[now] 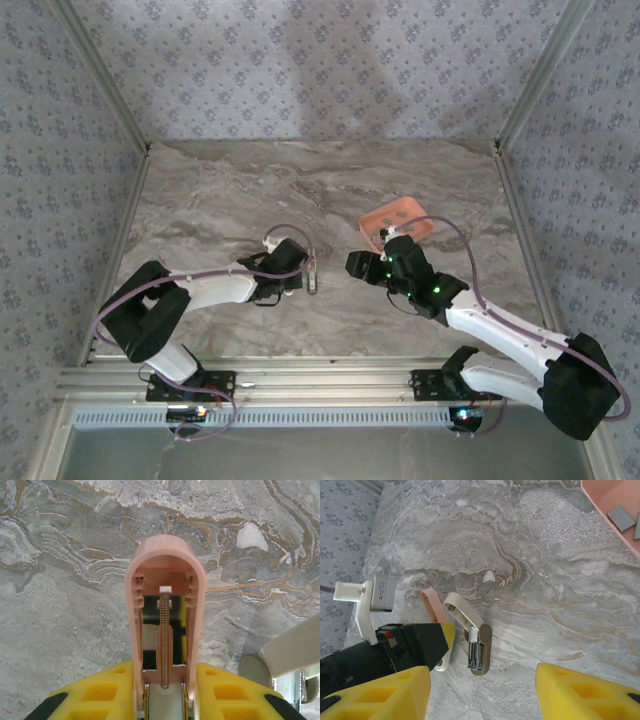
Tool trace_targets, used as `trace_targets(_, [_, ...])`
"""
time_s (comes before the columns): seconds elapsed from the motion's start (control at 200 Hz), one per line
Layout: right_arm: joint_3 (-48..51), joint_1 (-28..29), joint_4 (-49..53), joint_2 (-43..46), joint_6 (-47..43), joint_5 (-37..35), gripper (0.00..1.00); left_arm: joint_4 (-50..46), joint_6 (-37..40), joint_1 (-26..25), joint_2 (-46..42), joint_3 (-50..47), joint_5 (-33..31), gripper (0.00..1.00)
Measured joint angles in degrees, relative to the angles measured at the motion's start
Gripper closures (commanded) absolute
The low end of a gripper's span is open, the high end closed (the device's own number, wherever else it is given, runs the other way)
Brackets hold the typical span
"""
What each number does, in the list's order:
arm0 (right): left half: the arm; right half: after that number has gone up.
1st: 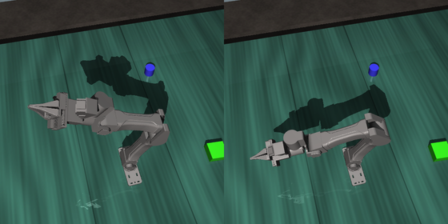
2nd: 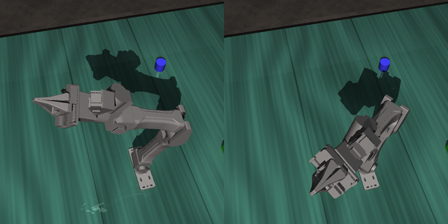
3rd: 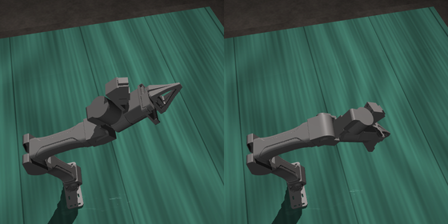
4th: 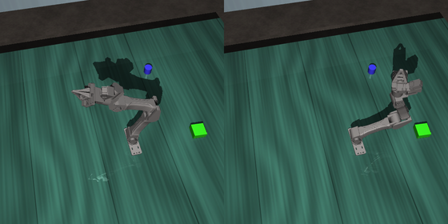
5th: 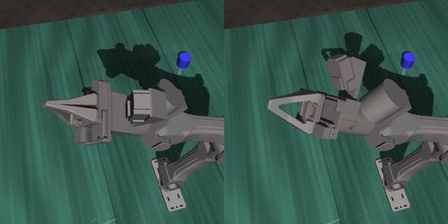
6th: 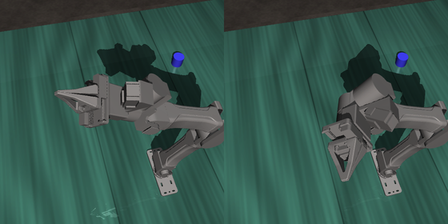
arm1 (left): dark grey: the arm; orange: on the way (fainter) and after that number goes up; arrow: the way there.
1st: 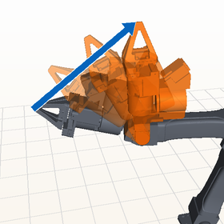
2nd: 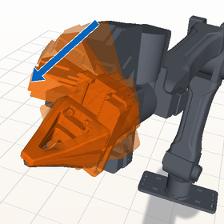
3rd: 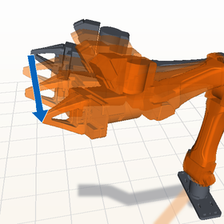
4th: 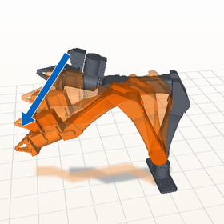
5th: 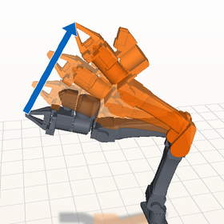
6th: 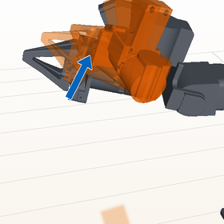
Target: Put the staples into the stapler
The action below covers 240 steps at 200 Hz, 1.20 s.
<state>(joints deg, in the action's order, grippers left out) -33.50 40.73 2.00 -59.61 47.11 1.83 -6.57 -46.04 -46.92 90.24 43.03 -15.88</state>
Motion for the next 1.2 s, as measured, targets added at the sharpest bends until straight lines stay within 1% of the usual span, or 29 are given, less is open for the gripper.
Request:
trace_targets(0.11, [0.0,0.0,0.0,0.1,0.0,-0.2,0.42,0.0,-0.2,0.0,0.0,0.0,0.0,0.70])
trace_targets(0.235, [0.0,0.0,0.0,0.2,0.0,-0.2,0.42,0.0,-0.6,0.0,0.3,-0.1,0.0,0.65])
trace_targets(0.54, [0.5,0.0,0.2,0.3,0.0,-0.2,0.42,-0.1,-1.2,0.0,0.3,-0.1,0.0,0.57])
trace_targets(0.68, [0.6,0.0,0.2,0.3,0.0,-0.4,0.41,-0.2,-1.4,0.0,0.3,-0.1,-0.1,0.56])
trace_targets(0.929, [0.6,0.0,0.2,0.3,0.0,-0.6,0.41,-0.4,-1.6,0.0,0.2,-0.1,-0.2,0.49])
trace_targets(1.074, [0.6,0.0,0.2,0.3,0.0,-0.6,0.41,-0.6,-1.6,0.0,0.2,-0.1,-0.2,0.51])
trace_targets(1.199, [0.6,0.0,0.2,0.3,0.0,-0.6,0.41,-0.7,-1.6,0.0,0.2,-0.1,-0.2,0.56])
